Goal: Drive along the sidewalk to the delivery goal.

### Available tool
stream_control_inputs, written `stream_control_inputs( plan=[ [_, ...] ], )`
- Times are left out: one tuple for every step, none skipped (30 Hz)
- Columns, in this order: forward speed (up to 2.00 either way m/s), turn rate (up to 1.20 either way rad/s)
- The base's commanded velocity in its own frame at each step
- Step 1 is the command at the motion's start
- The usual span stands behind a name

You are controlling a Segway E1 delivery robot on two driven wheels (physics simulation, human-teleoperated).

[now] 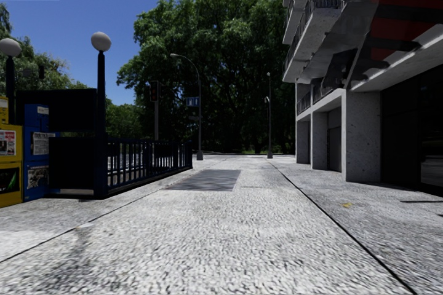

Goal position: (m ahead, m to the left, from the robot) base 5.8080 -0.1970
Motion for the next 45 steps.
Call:
stream_control_inputs(
  plan=[
    [2.0, 0.0],
    [2.0, 0.0],
    [2.0, 0.0],
    [2.0, 0.0],
    [2.0, 0.0],
    [2.0, 0.0],
    [2.0, 0.0],
    [2.0, 0.0],
    [2.0, 0.0],
    [2.0, 0.0],
    [2.0, 0.0],
    [2.0, 0.0],
    [2.0, 0.0],
    [2.0, 0.0],
    [2.0, 0.0],
    [2.0, 0.0],
    [2.0, 0.0],
    [2.0, 0.0],
    [2.0, 0.0],
    [2.0, 0.0],
    [2.0, 0.0],
    [2.0, 0.0],
    [2.0, 0.0],
    [2.0, 0.0],
    [2.0, 0.0],
    [2.0, 0.0],
    [2.0, 0.0],
    [2.0, 0.0],
    [2.0, 0.0],
    [2.0, 0.0],
    [2.0, 0.0],
    [2.0, 0.0],
    [2.0, 0.0],
    [2.0, 0.0],
    [2.0, 0.0],
    [2.0, 0.0],
    [2.0, 0.0],
    [2.0, 0.0],
    [2.0, 0.0],
    [2.0, 0.0],
    [2.0, 0.0],
    [2.0, 0.0],
    [2.0, 0.0],
    [2.0, 0.0],
    [2.0, 0.0]
  ],
)
